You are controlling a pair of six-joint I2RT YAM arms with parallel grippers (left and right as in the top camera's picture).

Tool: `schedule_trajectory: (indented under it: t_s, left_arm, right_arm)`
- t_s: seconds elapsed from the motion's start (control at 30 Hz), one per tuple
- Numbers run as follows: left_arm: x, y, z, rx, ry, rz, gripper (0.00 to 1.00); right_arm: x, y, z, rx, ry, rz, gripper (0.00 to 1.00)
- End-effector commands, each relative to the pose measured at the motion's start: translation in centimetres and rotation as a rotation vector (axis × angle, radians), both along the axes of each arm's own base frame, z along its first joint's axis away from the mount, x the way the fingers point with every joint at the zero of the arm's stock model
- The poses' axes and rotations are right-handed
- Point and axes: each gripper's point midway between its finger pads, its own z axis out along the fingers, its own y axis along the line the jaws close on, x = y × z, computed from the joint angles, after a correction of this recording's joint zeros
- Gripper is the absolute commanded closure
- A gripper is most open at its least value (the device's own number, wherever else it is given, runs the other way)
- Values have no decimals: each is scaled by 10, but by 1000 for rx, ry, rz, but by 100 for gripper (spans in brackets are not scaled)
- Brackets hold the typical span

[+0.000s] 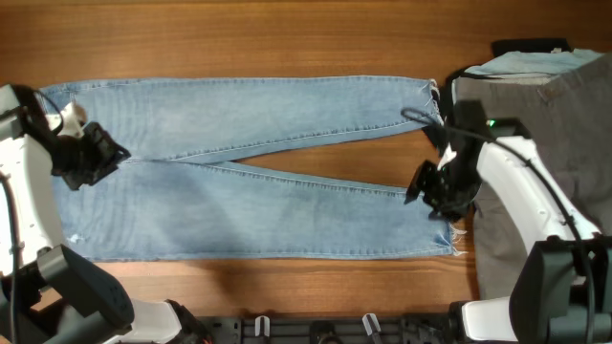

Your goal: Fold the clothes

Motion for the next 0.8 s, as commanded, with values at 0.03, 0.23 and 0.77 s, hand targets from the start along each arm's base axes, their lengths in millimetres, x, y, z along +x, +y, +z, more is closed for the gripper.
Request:
schedule_trajectory:
  t_s: [0.03,0.23,0.77]
  left_arm:
    - [-4,15,3,-7,-11,83,63]
    - [0,19,4,7,-34,87,57]
    - [-78,118,-30,89,131,580,42]
  right_arm:
    - [-54,-7,-44,-67,179,-183,41]
    - [-62,-27,-72,-191,143,-234,38]
    - [52,-29,16,-176,-172,-96,96]
